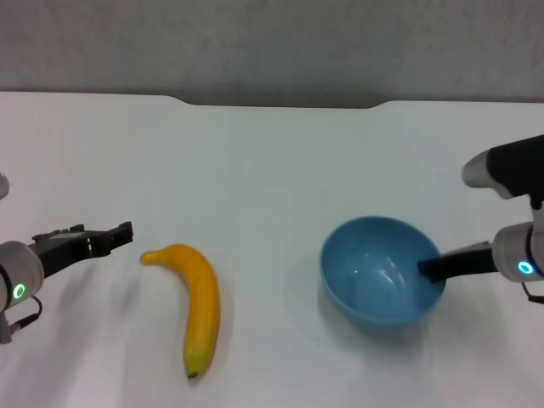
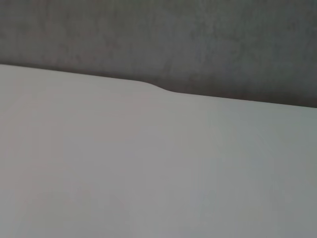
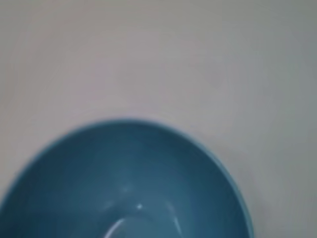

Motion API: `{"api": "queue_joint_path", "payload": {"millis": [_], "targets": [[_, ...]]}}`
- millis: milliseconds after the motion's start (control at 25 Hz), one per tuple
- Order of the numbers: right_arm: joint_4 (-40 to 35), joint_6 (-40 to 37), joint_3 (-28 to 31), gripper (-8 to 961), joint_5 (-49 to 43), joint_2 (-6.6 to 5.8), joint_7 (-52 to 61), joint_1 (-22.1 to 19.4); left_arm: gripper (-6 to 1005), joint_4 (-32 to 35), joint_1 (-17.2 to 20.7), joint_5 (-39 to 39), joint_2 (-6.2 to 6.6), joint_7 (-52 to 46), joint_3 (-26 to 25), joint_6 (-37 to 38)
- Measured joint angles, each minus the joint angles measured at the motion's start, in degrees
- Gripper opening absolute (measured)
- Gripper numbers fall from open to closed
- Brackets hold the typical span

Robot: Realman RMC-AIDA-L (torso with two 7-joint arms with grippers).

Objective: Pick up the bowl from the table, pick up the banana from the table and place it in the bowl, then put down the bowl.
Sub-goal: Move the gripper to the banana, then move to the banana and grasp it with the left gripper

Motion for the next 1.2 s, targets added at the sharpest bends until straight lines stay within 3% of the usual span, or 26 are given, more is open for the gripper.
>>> {"api": "queue_joint_path", "payload": {"millis": [520,680,880,1200], "targets": [[13.3,-2.3,-0.8,39,0.1,-0.04,0.0,-8.5,859,-3.0,0.6,-0.9,-0.09,2.0,0.9,-2.0],[18.3,-3.7,-0.8,39,0.0,-0.12,-0.1,-11.7,863,-4.2,-0.3,-0.7,0.03,0.8,-0.1,-7.9],[19.2,-4.0,-0.8,39,-0.2,-0.12,-0.1,-12.3,869,-5.0,-3.8,7.6,0.36,-9.6,-2.0,-16.8],[19.0,-4.7,-0.8,39,-0.2,-0.12,-0.1,-12.3,876,-5.1,-7.2,16.6,0.17,-19.9,-1.3,-21.5]]}}
